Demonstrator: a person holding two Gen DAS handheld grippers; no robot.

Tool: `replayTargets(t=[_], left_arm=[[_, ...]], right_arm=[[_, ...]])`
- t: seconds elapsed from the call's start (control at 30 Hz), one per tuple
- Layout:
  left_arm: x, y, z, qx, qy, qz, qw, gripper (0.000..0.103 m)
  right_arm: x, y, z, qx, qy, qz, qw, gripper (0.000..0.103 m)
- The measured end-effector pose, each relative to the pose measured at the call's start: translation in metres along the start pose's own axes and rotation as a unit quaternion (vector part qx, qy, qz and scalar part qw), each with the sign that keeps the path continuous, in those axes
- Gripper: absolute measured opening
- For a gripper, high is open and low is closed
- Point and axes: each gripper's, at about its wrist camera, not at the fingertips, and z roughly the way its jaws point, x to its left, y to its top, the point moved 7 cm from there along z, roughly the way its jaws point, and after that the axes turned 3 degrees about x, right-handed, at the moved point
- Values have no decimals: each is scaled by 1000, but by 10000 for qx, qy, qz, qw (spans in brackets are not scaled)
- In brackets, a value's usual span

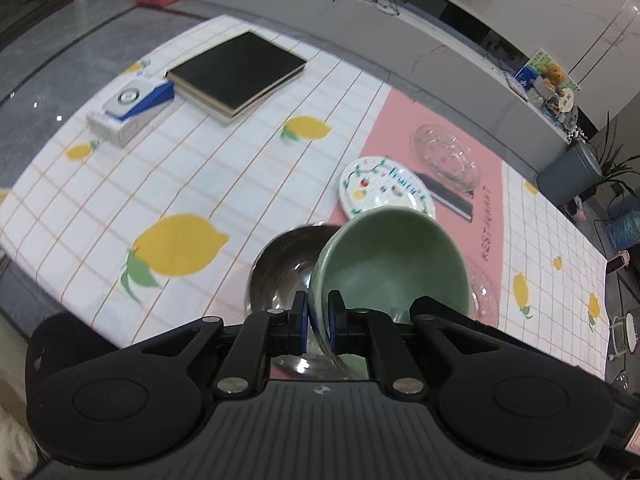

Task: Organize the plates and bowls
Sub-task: 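Lower the pale green bowl into the steel bowls and open both grippers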

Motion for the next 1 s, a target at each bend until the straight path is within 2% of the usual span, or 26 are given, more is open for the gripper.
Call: replayTargets(t=[0.23,0.43,1.0], left_arm=[[12,-12,16,291,-48,-13,9996,12],[19,-7,26,386,-5,-68,9992,12],[24,-4,43,409,315,-112,9986,16]], right_arm=[[-7,-6,20,301,-194,7,9994,8],[-6,-4,35,454,-318,-78,9984,7],[4,1,69,764,-863,-664,9911,6]])
